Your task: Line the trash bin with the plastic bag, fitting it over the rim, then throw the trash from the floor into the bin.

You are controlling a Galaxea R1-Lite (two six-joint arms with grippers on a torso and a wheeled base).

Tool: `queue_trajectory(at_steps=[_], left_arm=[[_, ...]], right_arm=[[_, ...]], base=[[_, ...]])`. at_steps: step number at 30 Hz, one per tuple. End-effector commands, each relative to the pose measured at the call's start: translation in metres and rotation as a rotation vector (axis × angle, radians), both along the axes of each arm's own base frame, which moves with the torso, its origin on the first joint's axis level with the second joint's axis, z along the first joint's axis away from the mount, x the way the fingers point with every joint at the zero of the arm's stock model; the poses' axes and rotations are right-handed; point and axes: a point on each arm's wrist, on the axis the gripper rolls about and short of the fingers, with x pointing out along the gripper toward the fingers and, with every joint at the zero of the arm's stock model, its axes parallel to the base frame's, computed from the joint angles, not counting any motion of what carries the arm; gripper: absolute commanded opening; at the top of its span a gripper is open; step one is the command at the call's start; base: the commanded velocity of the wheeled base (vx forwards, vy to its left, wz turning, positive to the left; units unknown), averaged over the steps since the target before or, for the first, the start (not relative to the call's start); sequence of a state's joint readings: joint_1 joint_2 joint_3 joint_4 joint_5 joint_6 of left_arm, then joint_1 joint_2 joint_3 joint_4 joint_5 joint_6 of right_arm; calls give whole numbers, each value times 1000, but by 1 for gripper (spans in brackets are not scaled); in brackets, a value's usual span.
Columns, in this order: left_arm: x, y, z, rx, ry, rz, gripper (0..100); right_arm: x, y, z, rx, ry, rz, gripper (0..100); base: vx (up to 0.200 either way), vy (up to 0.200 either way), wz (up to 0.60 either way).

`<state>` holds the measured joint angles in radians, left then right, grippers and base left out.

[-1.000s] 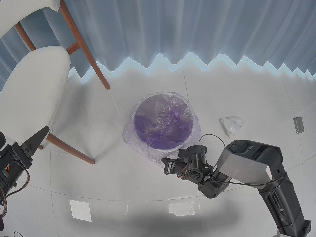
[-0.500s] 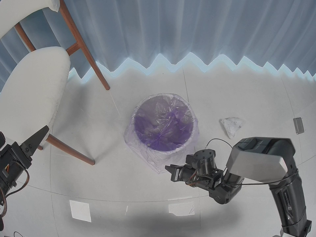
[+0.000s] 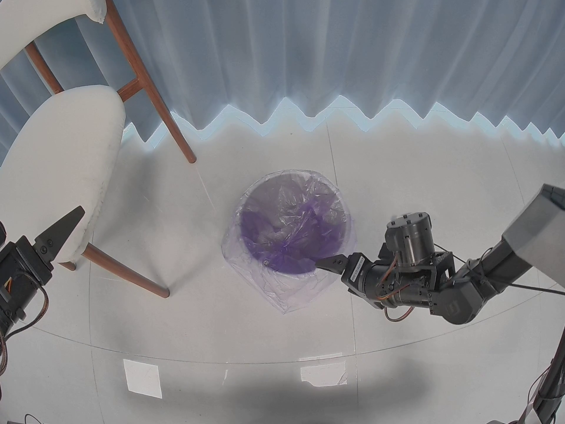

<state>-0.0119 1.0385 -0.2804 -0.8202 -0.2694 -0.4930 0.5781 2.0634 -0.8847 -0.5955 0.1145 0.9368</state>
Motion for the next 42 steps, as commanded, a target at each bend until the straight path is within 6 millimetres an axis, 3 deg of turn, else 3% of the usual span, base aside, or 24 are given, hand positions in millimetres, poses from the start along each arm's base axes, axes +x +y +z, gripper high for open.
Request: queue_trajectory(at_steps=[1,2,7,12,17,18,22,28,31,32,33,35,36,40,42], left_arm=[[8,2,6,-1,-8,11,100],[8,2,6,-1,-8,13,100],[7,3,4,-1,-2,22,100],[6,5,5,1,-7,37,100],[5,6,4,1,-6,45,100],[5,6,4,2,-7,45,100],[4,7,5,2,-12,54,100],[4,7,6,4,-19,58,100],[2,7,7,5,-28,55,100],[2,7,7,5,-30,56,100],[0,6,8,5,-37,52,100],[-1,6,8,5,-40,50,100],[-1,6,7,5,-36,48,100],[-1,5,8,5,-40,44,100],[-1,5,9,5,-45,36,100]], right_arm=[[21,7,32,41,54,-93,100],[36,12,18,-9,87,-143,100],[62,22,-1,-20,99,-203,100],[77,26,-25,-93,162,-242,100],[87,30,-37,-117,161,-270,100],[89,31,-40,-118,159,-273,0],[93,33,-38,-125,137,-291,0],[95,20,2,-66,66,-291,0],[97,-9,29,-25,55,-215,0],[96,-11,30,-25,55,-210,0],[90,-32,45,-55,41,-131,0],[86,-43,51,-92,27,-86,0],[79,-64,61,-164,-9,0,0],[72,-101,72,-300,-150,185,0],[73,-107,74,-336,-193,226,0]], base=[[0,0,0],[0,0,0],[0,0,0],[0,0,0],[0,0,0],[0,0,0],[0,0,0],[0,0,0],[0,0,0],[0,0,0],[0,0,0],[0,0,0],[0,0,0],[0,0,0],[0,0,0]])
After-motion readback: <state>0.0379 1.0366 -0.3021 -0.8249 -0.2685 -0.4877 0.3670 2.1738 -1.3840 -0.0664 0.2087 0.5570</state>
